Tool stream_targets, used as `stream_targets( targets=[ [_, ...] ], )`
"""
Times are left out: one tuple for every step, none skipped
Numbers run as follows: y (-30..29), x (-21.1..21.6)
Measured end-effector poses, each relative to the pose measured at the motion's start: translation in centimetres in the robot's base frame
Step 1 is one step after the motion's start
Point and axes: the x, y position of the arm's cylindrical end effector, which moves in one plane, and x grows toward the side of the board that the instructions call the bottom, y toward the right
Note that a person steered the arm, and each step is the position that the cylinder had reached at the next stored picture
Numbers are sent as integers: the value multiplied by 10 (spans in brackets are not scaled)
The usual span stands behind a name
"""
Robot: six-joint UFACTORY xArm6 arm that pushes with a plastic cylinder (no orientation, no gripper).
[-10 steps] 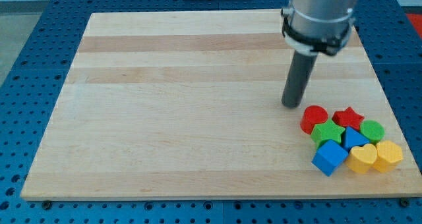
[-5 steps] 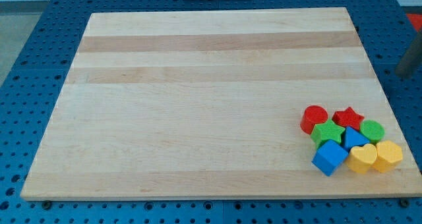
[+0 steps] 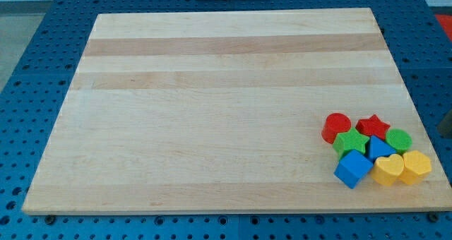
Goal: Move red star and green circle at center of the board
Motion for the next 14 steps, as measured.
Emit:
stream_targets(
  targets=[
    [-1, 34],
    [-1, 60],
    [-34, 53],
    [-90, 28],
    [-134, 8],
    [-153, -4],
    [-139, 3],
    [-105, 7],
    [-112, -18],
    [-141, -44],
    [-156, -59],
    [-173, -71],
    [-202, -83],
    [-242, -85]
  ],
)
